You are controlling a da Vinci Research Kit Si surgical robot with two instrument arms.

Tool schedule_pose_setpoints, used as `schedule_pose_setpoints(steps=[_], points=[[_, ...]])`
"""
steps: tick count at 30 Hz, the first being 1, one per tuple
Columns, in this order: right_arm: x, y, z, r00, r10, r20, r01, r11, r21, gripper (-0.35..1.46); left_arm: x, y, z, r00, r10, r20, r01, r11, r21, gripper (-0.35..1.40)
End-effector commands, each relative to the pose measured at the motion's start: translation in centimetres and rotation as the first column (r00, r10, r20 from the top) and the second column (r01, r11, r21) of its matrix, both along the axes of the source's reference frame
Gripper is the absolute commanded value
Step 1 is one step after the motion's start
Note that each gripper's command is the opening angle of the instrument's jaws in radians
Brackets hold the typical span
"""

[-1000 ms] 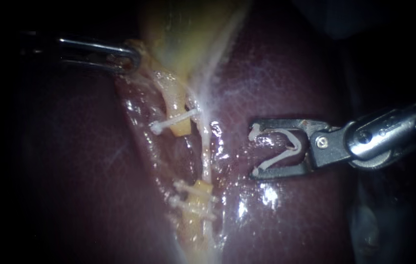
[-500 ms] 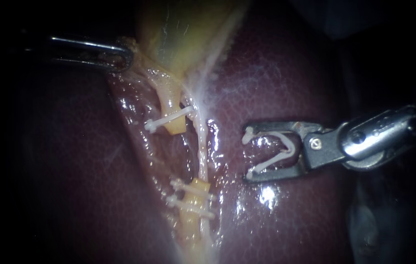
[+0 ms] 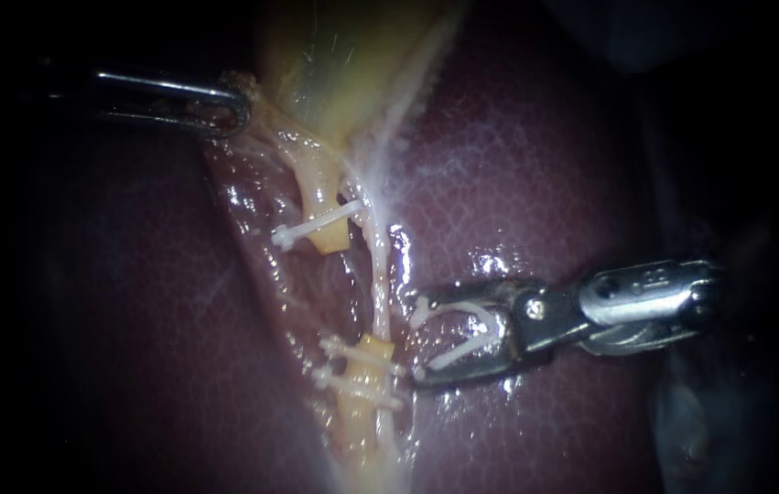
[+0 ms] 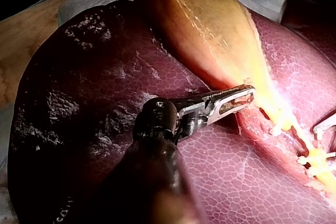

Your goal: Clipping first clip right tube

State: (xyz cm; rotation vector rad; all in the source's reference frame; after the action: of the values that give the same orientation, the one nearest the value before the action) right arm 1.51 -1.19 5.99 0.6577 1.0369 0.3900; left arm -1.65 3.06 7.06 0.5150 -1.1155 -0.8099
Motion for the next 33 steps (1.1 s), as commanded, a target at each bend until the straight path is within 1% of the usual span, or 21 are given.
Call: schedule_pose_setpoints(steps=[1, 5, 8, 13, 15, 18, 24, 28, 31, 33], points=[[0.00, -0.01, 0.04, 1.0000, 0.001, -0.003, -0.001, 1.000, 0.021, 0.47, 0.00, 0.00, 0.00, 1.0000, 0.001, 0.001, -0.001, 1.000, 0.000, -0.35], [0.03, -0.06, 0.15, 1.0000, 0.003, -0.009, -0.003, 0.998, 0.067, 0.47, 0.00, 0.00, 0.00, 1.0000, 0.001, 0.000, -0.001, 1.000, 0.000, -0.35], [0.05, -0.09, 0.23, 1.0000, 0.003, -0.009, -0.002, 0.997, 0.083, 0.47, 0.00, -0.01, 0.01, 1.0000, 0.001, 0.000, -0.001, 1.000, -0.001, -0.35], [0.11, -0.13, 0.34, 0.9998, 0.014, -0.015, -0.013, 0.994, 0.109, 0.47, 0.00, -0.01, 0.01, 1.0000, 0.001, 0.000, -0.001, 1.000, -0.001, -0.35], [0.13, -0.13, 0.36, 0.9997, 0.017, -0.018, -0.014, 0.993, 0.120, 0.47, 0.00, -0.01, 0.01, 1.0000, 0.001, 0.000, -0.001, 1.000, -0.001, -0.35], [0.18, -0.13, 0.38, 0.9991, 0.031, -0.028, -0.027, 0.990, 0.137, 0.47, 0.00, -0.01, 0.01, 1.0000, 0.001, 0.000, -0.001, 1.000, -0.001, -0.35], [0.28, -0.11, 0.40, 0.9970, 0.048, -0.061, -0.037, 0.984, 0.173, 0.47, 0.00, -0.01, 0.01, 1.0000, 0.000, 0.000, 0.000, 1.000, -0.001, -0.35], [0.35, -0.10, 0.40, 0.9929, 0.062, -0.102, -0.040, 0.977, 0.211, 0.47, 0.00, -0.01, 0.01, 1.0000, 0.000, 0.000, 0.000, 1.000, -0.001, -0.35], [0.38, -0.11, 0.38, 0.9871, 0.077, -0.141, -0.039, 0.967, 0.253, 0.47, 0.00, -0.01, 0.01, 1.0000, 0.000, 0.000, 0.000, 1.000, -0.001, -0.35], [0.40, -0.12, 0.36, 0.9842, 0.077, -0.159, -0.032, 0.963, 0.267, 0.47, 0.00, -0.01, 0.01, 1.0000, 0.000, 0.000, 0.000, 1.000, -0.001, -0.35]])
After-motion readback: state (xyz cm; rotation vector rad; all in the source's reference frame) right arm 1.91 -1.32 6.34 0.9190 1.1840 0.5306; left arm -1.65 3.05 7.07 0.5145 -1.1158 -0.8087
